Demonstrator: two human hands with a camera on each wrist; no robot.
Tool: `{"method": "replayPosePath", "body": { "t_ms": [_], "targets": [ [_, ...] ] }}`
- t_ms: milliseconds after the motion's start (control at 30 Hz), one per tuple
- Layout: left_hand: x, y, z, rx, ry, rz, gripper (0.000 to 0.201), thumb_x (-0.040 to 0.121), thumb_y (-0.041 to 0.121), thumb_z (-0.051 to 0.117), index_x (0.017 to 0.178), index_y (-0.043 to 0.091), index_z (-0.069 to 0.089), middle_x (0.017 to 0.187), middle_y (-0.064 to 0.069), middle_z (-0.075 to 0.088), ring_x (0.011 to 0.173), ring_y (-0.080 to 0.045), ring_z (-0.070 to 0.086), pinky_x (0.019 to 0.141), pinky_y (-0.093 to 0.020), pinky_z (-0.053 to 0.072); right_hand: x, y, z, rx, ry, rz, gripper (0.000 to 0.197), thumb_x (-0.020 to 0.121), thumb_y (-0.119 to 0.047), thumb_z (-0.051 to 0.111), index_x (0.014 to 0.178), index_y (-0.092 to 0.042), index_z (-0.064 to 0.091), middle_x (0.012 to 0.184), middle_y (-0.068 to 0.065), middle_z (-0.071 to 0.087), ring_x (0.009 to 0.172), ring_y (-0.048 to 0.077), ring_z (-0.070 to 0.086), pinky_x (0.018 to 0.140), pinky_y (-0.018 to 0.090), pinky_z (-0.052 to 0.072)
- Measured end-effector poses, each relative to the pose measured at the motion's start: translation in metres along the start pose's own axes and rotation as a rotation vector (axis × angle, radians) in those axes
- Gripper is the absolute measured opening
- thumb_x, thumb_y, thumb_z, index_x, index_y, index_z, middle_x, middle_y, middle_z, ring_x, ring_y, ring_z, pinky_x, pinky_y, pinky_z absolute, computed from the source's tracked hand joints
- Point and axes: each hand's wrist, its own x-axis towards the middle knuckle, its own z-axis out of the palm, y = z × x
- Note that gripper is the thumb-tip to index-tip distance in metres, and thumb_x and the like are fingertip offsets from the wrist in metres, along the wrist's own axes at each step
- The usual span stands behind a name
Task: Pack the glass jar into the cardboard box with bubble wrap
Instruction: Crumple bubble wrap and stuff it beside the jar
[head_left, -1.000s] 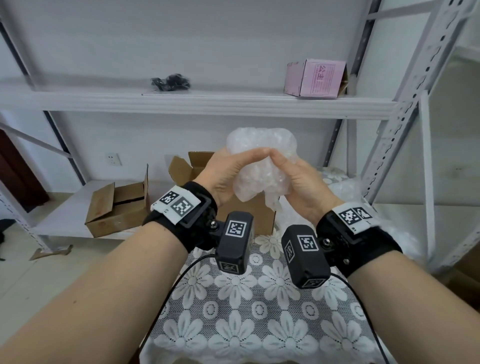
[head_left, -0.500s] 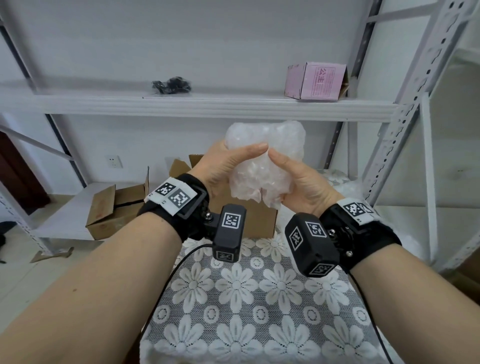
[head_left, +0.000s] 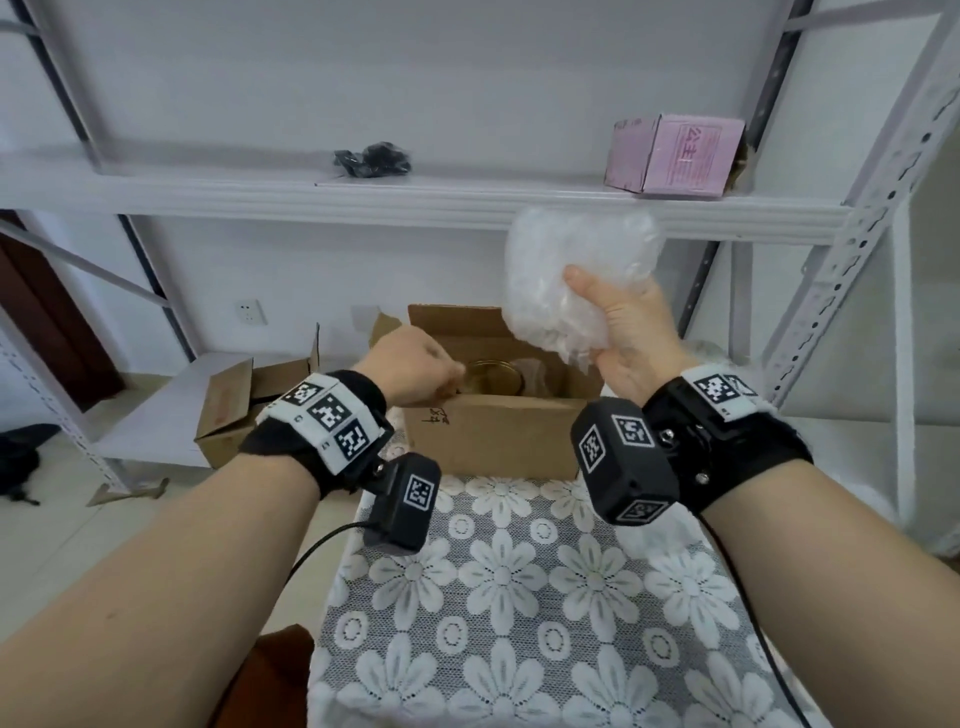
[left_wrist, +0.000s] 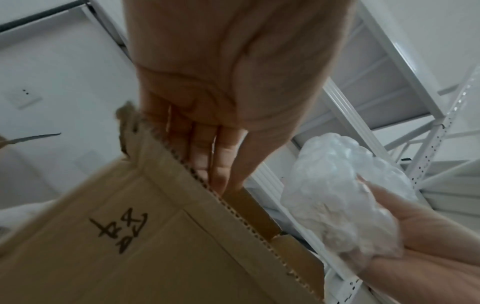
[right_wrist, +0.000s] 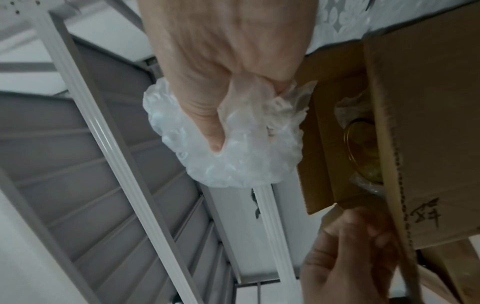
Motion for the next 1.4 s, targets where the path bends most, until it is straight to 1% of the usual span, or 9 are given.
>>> {"method": "replayPosePath", "body": {
  "t_ms": [67, 267, 333, 433, 600, 900, 1167, 1300, 1400],
  "targets": [
    [0.001, -0.006, -0.002, 0.081, -0.013, 0.037, 0.009, 0.083, 0.022, 0.073, 0.087, 0.015, 0.073, 0.09, 0.004, 0.07, 0.088, -0.013, 0.065, 0.091, -0.032, 0.053, 0.001, 0.011, 0.008, -0.085, 0.019, -0.032, 0.043, 0.077, -0.004, 0.074, 0.115, -0.015, 0.057, 0.115, 0.005, 0.068, 0.101, 0.03, 0.068, 0.05, 0.03, 0.056],
    [0.012, -0.023, 0.008, 0.109, -0.03, -0.001, 0.07, 0.083, 0.029, 0.071, 0.143, 0.01, 0.039, 0.141, -0.006, 0.051, 0.127, -0.021, 0.05, 0.107, -0.033, 0.04, 0.004, 0.033, 0.022, -0.354, 0.038, -0.147, 0.033, 0.077, -0.008, 0.075, 0.092, -0.03, 0.055, 0.096, -0.01, 0.066, 0.094, 0.013, 0.065, 0.085, 0.046, 0.057],
    [0.02, -0.027, 0.009, 0.112, -0.094, -0.06, 0.06, 0.086, 0.031, 0.067, 0.137, 0.01, 0.045, 0.134, -0.005, 0.054, 0.124, -0.022, 0.05, 0.104, -0.033, 0.041, 0.004, 0.038, 0.022, -0.448, 0.036, -0.19, 0.035, 0.078, -0.01, 0.075, 0.093, -0.033, 0.053, 0.093, -0.015, 0.063, 0.091, 0.008, 0.063, 0.086, 0.044, 0.057],
    [0.029, -0.017, 0.012, 0.215, -0.183, -0.054, 0.016, 0.094, 0.031, 0.052, 0.09, 0.016, 0.051, 0.09, -0.002, 0.052, 0.094, -0.022, 0.05, 0.075, -0.028, 0.04, 0.005, 0.045, 0.02, -0.528, 0.062, -0.211, 0.034, 0.079, -0.011, 0.073, 0.099, -0.03, 0.053, 0.09, -0.017, 0.061, 0.091, 0.01, 0.063, 0.083, 0.041, 0.058],
    [0.041, -0.008, 0.031, 0.327, -0.318, -0.051, 0.045, 0.102, 0.026, 0.032, 0.136, -0.003, 0.039, 0.124, -0.015, 0.049, 0.11, -0.026, 0.05, 0.085, -0.029, 0.037, 0.009, 0.053, 0.009, -0.587, 0.096, -0.227, 0.033, 0.079, -0.009, 0.073, 0.1, -0.024, 0.053, 0.091, -0.013, 0.061, 0.087, 0.008, 0.061, 0.082, 0.034, 0.056],
    [0.053, -0.015, 0.035, 0.344, -0.407, 0.043, 0.037, 0.096, 0.013, 0.037, 0.128, 0.008, 0.053, 0.131, -0.014, 0.055, 0.115, -0.027, 0.051, 0.098, -0.034, 0.039, 0.017, 0.07, 0.025, -0.524, 0.045, -0.129, 0.033, 0.075, -0.01, 0.077, 0.096, -0.026, 0.057, 0.106, 0.001, 0.069, 0.097, 0.021, 0.068, 0.077, 0.044, 0.059],
    [0.038, -0.039, 0.006, 0.41, -0.077, 0.188, 0.026, 0.092, 0.031, 0.057, 0.105, 0.009, 0.063, 0.106, -0.008, 0.064, 0.087, -0.019, 0.055, 0.076, -0.028, 0.044, 0.019, 0.084, 0.043, -0.454, 0.027, -0.043, 0.036, 0.077, -0.006, 0.075, 0.102, -0.025, 0.057, 0.105, -0.004, 0.067, 0.1, 0.014, 0.065, 0.081, 0.031, 0.057],
    [0.032, -0.054, -0.009, 0.232, 0.222, 0.189, 0.081, 0.062, 0.037, 0.085, 0.125, 0.011, 0.041, 0.117, -0.006, 0.052, 0.107, -0.024, 0.051, 0.091, -0.037, 0.046, 0.017, 0.087, 0.056, -0.422, 0.027, -0.013, 0.03, 0.075, -0.009, 0.077, 0.096, -0.023, 0.06, 0.102, -0.001, 0.07, 0.097, 0.014, 0.067, 0.084, 0.032, 0.056],
    [0.034, -0.066, -0.007, 0.077, 0.208, 0.2, 0.122, 0.054, 0.044, 0.088, 0.148, 0.018, 0.015, 0.134, -0.009, 0.048, 0.119, -0.027, 0.052, 0.099, -0.043, 0.046, 0.018, 0.094, 0.069, -0.426, 0.021, 0.045, 0.03, 0.076, -0.008, 0.076, 0.099, -0.021, 0.061, 0.102, 0.0, 0.071, 0.097, 0.016, 0.068, 0.088, 0.037, 0.056]
  ]
}}
